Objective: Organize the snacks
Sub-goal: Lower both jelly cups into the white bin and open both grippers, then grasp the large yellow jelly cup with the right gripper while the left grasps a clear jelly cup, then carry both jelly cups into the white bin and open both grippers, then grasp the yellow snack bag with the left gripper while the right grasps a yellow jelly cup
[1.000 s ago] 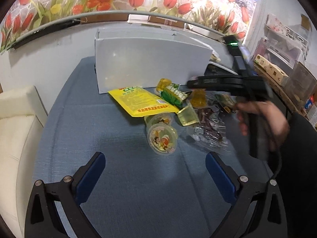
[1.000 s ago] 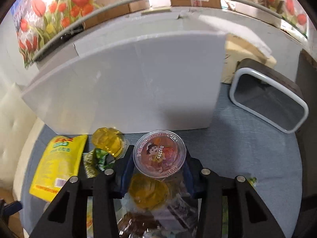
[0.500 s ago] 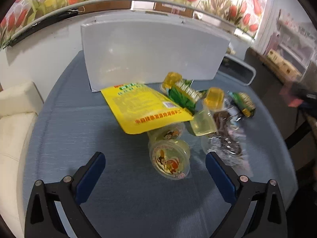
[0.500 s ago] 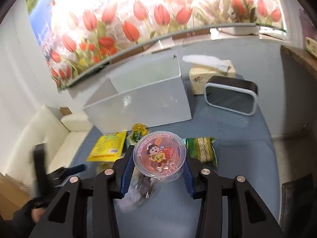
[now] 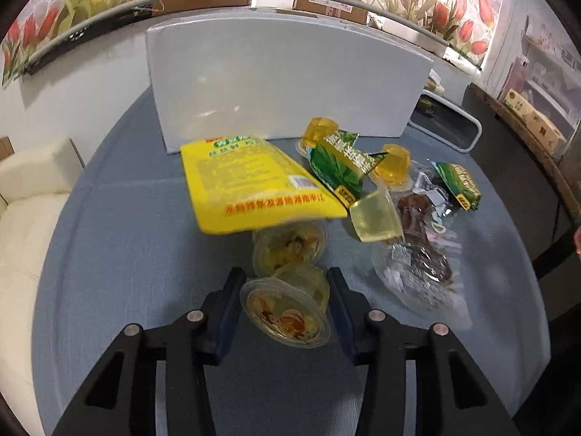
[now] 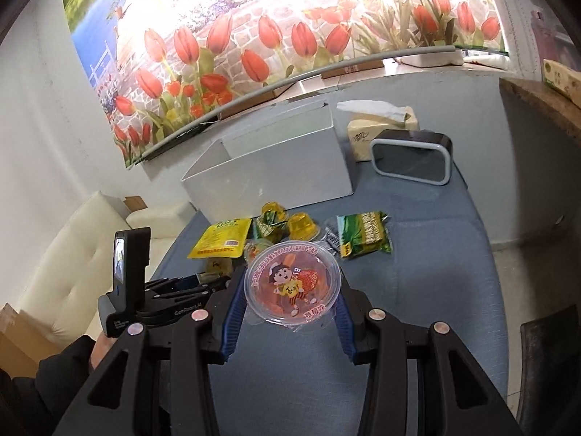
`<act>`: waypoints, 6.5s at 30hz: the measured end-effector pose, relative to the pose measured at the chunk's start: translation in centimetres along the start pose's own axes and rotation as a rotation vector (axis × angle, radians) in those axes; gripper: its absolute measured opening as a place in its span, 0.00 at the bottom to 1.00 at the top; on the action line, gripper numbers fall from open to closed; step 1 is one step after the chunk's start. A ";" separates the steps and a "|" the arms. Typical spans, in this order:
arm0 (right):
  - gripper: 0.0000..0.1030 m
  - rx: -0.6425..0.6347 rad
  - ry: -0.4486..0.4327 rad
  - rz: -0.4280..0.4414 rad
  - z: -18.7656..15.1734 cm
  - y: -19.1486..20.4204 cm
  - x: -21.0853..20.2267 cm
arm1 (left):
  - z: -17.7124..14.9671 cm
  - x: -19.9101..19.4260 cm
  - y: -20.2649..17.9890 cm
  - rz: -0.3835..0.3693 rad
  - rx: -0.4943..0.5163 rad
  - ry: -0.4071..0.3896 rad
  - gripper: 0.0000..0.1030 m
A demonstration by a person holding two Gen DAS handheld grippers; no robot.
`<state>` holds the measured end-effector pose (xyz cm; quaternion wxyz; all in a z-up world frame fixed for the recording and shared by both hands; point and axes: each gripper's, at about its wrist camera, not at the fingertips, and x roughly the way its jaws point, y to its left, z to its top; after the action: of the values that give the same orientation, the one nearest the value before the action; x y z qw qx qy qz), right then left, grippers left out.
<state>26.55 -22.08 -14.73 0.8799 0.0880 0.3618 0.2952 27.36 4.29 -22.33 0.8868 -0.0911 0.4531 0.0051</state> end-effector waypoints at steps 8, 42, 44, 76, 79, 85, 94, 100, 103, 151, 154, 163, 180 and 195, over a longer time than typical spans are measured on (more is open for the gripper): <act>0.46 -0.031 0.027 0.037 -0.9 2.2 1.1 | -2.3 -3.6 1.2 -0.065 -0.008 -0.027 0.49; 0.46 -0.196 -0.010 -0.089 18.2 5.8 15.9 | 21.4 -5.2 3.5 -0.094 0.052 -0.271 0.49; 0.46 -0.196 0.005 -0.125 19.3 5.4 17.6 | 22.1 -3.7 4.3 -0.082 0.048 -0.255 0.49; 1.00 -0.204 0.067 -0.171 7.7 2.4 10.6 | 9.9 -6.8 2.0 -0.023 0.118 -0.209 1.00; 1.00 -0.246 0.118 -0.177 5.6 2.3 11.8 | 6.9 -7.8 1.5 -0.048 0.110 -0.189 1.00; 1.00 -0.207 0.197 -0.147 4.8 0.5 15.8 | 1.6 -9.3 0.9 -0.070 0.090 -0.154 1.00; 0.98 -0.286 0.202 -0.205 4.6 0.3 19.5 | -0.8 -8.3 1.4 -0.068 0.071 -0.089 1.00; 0.56 -0.322 0.220 -0.270 4.7 0.1 20.5 | -1.0 -7.5 1.0 -0.075 0.079 -0.071 1.00; 0.45 -0.310 0.221 -0.239 5.1 -0.2 20.5 | -0.9 -6.7 0.8 -0.078 0.081 -0.058 1.00; 0.45 -0.250 -0.009 -0.001 2.1 6.8 5.9 | 2.7 -9.6 1.2 -0.131 0.029 -0.184 0.49; 0.45 -0.253 -0.033 -0.002 4.3 7.2 6.7 | 5.4 -10.5 1.5 -0.141 0.028 -0.234 0.49; 0.45 -0.300 -0.097 -0.050 13.5 8.3 10.5 | 15.4 -10.3 2.5 -0.113 0.049 -0.338 0.49; 1.00 -0.232 -0.031 -0.242 18.1 2.5 18.8 | 21.2 -0.7 3.9 -0.039 0.089 -0.174 1.00; 1.00 -0.168 -0.031 -0.192 12.0 0.4 12.6 | 15.9 -5.3 3.0 -0.030 0.086 -0.206 1.00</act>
<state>41.71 -13.67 -13.24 0.9138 -0.0164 0.3291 0.2374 36.69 10.26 -9.44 0.9318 -0.0587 0.3578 -0.0184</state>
